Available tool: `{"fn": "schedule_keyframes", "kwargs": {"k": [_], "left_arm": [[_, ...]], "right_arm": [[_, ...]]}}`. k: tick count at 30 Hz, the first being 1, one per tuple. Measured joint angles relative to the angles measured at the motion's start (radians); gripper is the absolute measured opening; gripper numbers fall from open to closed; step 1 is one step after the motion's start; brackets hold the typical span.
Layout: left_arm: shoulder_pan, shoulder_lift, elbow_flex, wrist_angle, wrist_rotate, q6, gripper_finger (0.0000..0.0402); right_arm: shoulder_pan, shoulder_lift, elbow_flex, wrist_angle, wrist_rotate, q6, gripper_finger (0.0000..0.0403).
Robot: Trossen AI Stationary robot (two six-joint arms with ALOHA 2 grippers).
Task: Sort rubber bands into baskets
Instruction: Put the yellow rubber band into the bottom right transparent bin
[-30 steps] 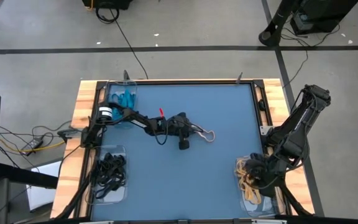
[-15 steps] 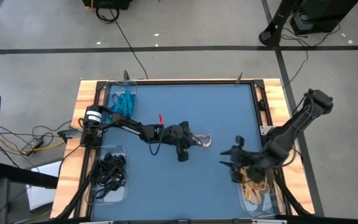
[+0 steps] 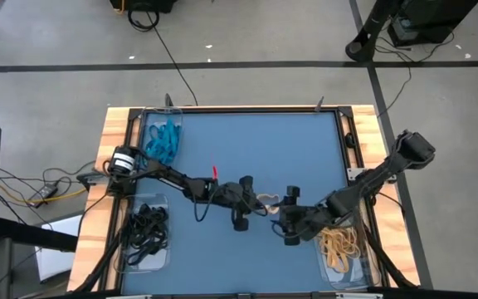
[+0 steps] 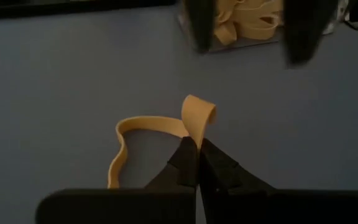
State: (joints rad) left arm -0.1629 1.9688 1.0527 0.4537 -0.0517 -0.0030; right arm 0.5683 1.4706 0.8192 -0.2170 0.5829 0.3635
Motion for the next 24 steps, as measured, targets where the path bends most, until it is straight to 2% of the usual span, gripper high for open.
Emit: {"fn": "schedule_keyframes", "kwargs": {"k": [7, 13, 20, 24], "left_arm": [[-0.045, -0.029, 0.000, -0.013, -0.049, -0.001, 0.0005], [-0.077, -0.048, 0.000, -0.010, -0.104, -0.002, 0.0005], [-0.091, -0.048, 0.000, -0.022, -0.169, -0.009, 0.0005], [-0.096, -0.048, 0.000, -0.020, -0.187, -0.009, 0.0005]], "right_arm": [[-0.039, 0.085, 0.000, 0.015, -0.001, -0.067, 0.0226], [-0.064, 0.113, -0.001, 0.061, -0.067, -0.083, 0.0200], [-0.079, 0.114, 0.000, 0.171, -0.196, -0.133, 0.0112], [-0.091, 0.114, 0.000, 0.170, -0.232, -0.123, 0.0050]]}}
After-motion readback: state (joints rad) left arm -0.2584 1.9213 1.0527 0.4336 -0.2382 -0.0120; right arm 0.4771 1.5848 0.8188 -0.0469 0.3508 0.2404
